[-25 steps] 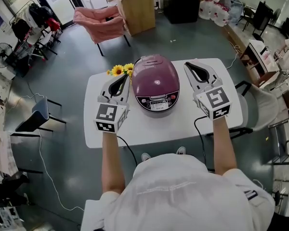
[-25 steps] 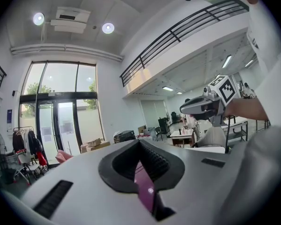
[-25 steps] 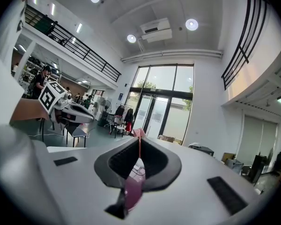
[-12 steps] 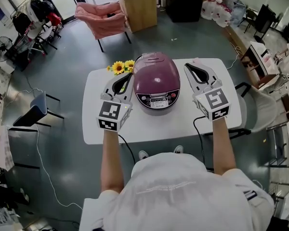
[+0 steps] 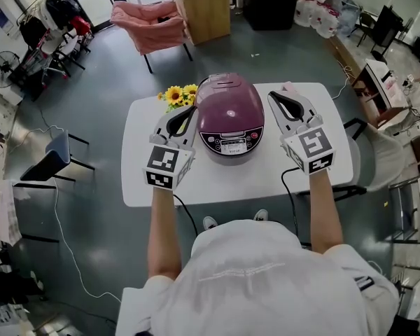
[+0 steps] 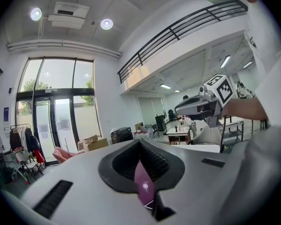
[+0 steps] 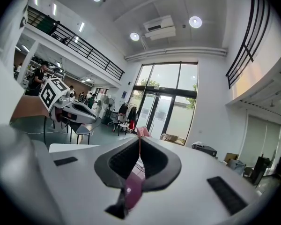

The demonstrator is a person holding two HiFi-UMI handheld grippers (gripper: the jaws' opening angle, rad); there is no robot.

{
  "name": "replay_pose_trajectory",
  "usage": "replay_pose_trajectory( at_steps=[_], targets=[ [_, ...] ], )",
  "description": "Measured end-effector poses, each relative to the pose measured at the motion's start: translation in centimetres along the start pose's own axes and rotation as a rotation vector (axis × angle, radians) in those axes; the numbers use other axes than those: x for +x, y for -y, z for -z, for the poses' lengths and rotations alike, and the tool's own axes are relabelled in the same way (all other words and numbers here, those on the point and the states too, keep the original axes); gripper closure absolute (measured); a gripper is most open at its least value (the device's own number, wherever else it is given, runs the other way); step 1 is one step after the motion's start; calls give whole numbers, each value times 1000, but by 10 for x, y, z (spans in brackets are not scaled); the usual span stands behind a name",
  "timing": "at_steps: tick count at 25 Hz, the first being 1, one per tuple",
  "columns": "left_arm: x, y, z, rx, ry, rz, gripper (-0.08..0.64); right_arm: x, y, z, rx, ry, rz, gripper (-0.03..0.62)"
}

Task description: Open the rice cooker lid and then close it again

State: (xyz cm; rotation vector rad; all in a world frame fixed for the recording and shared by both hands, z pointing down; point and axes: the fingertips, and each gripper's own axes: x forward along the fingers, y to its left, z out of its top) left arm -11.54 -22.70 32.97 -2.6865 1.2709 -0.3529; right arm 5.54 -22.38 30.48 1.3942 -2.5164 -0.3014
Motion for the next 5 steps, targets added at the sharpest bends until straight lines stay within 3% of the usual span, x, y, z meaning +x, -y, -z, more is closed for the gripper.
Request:
replay_pose_trajectory(
  at_steps=[5],
  targets=[
    [-4, -2, 7, -3, -6, 3, 545, 2, -4, 5, 0, 0, -4, 560]
  ],
)
